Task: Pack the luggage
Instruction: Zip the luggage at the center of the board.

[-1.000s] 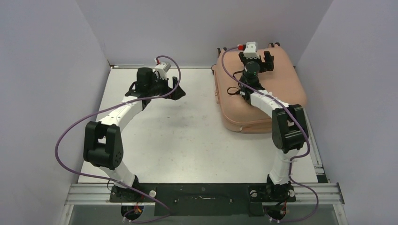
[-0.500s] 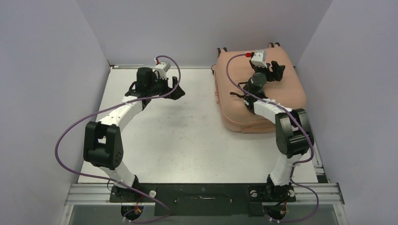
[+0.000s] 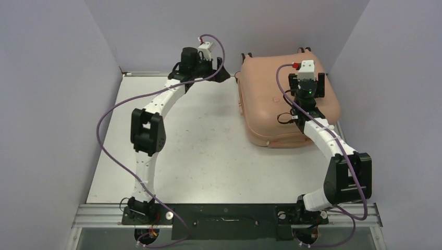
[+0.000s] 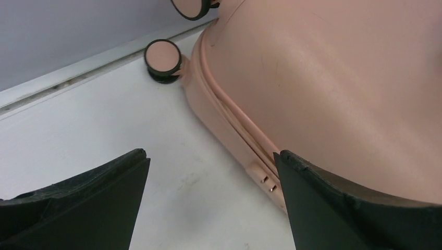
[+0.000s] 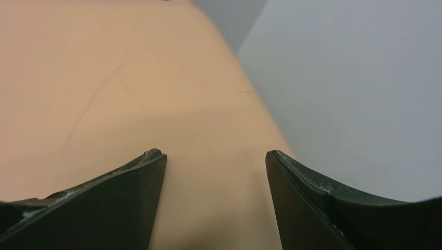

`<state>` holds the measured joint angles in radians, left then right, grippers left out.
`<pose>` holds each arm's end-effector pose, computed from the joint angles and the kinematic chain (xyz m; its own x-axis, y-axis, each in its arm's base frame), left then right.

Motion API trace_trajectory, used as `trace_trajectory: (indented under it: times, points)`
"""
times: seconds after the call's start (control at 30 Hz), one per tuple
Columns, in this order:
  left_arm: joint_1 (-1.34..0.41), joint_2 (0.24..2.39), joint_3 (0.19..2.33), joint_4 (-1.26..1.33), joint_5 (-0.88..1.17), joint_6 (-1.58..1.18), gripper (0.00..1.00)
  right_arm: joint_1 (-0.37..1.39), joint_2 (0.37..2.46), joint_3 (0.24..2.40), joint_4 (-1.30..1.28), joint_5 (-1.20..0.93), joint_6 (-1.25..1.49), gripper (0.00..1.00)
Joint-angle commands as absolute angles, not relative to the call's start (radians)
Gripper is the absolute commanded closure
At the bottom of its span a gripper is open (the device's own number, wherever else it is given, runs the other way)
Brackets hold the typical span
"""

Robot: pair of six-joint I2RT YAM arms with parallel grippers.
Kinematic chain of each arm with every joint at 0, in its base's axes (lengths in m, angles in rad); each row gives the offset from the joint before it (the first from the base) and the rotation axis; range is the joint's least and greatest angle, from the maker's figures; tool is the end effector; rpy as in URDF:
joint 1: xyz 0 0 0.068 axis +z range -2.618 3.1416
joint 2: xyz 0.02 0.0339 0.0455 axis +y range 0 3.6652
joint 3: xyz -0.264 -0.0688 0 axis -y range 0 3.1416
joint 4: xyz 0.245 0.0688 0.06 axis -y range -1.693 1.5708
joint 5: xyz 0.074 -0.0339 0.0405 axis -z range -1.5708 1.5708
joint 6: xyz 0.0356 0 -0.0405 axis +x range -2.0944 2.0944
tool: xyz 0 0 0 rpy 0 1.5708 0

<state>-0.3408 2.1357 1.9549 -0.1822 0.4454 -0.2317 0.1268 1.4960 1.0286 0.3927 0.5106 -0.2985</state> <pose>0.4777 -0.1857 0.3138 -0.4821 -0.0489 -0.8747 0.5862 0.7240 -0.3636 0.3502 0.0271 0.3121 -0.1805 -0.2817 -0.9424 0.3348 0.8833 -0.3281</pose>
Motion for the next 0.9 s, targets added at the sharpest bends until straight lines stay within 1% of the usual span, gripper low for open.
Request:
trace_trajectory:
  times: [0.0, 0.07, 0.13, 0.17, 0.3, 0.43, 0.57, 0.63, 0.73, 0.87]
  points:
    - [-0.36, 2.378, 2.206, -0.221, 0.571, -0.407, 0.04, 0.138, 1.353, 1.06, 0.085, 0.18, -0.195, 0.29]
    - [-0.352, 2.445, 2.275, -0.126, 0.6, -0.503, 0.04, 0.139, 1.3, 1.049, 0.039, 0.05, -0.223, 0.29]
    - [-0.339, 2.49, 2.288, 0.059, 0.616, -0.633, 0.04, 0.141, 1.286, 1.06, -0.041, -0.055, -0.255, 0.28]
    - [-0.334, 2.514, 2.319, 0.146, 0.615, -0.69, 0.04, 0.141, 1.278, 1.06, -0.063, -0.074, -0.262, 0.27]
    - [-0.339, 2.649, 2.517, 0.228, 0.581, -0.816, 0.04, 0.135, 1.251, 1.048, -0.106, -0.125, -0.319, 0.26]
    - [-0.337, 2.697, 2.498, 0.479, 0.466, -0.982, 0.04, 0.131, 1.256, 1.071, -0.171, -0.178, -0.348, 0.24]
    - [-0.347, 2.806, 2.595, 0.537, 0.334, -1.067, 0.04, 0.125, 1.282, 1.091, -0.207, -0.276, -0.354, 0.23]
    - [-0.361, 2.836, 2.634, 0.511, 0.3, -1.048, 0.04, 0.121, 1.3, 1.104, -0.217, -0.305, -0.352, 0.23]
    - [-0.382, 2.865, 2.643, 0.519, 0.28, -1.047, 0.04, 0.114, 1.312, 1.14, -0.276, -0.395, -0.378, 0.22]
    - [-0.406, 2.921, 2.679, 0.545, 0.285, -1.084, 0.04, 0.111, 1.296, 1.197, -0.403, -0.568, -0.443, 0.21]
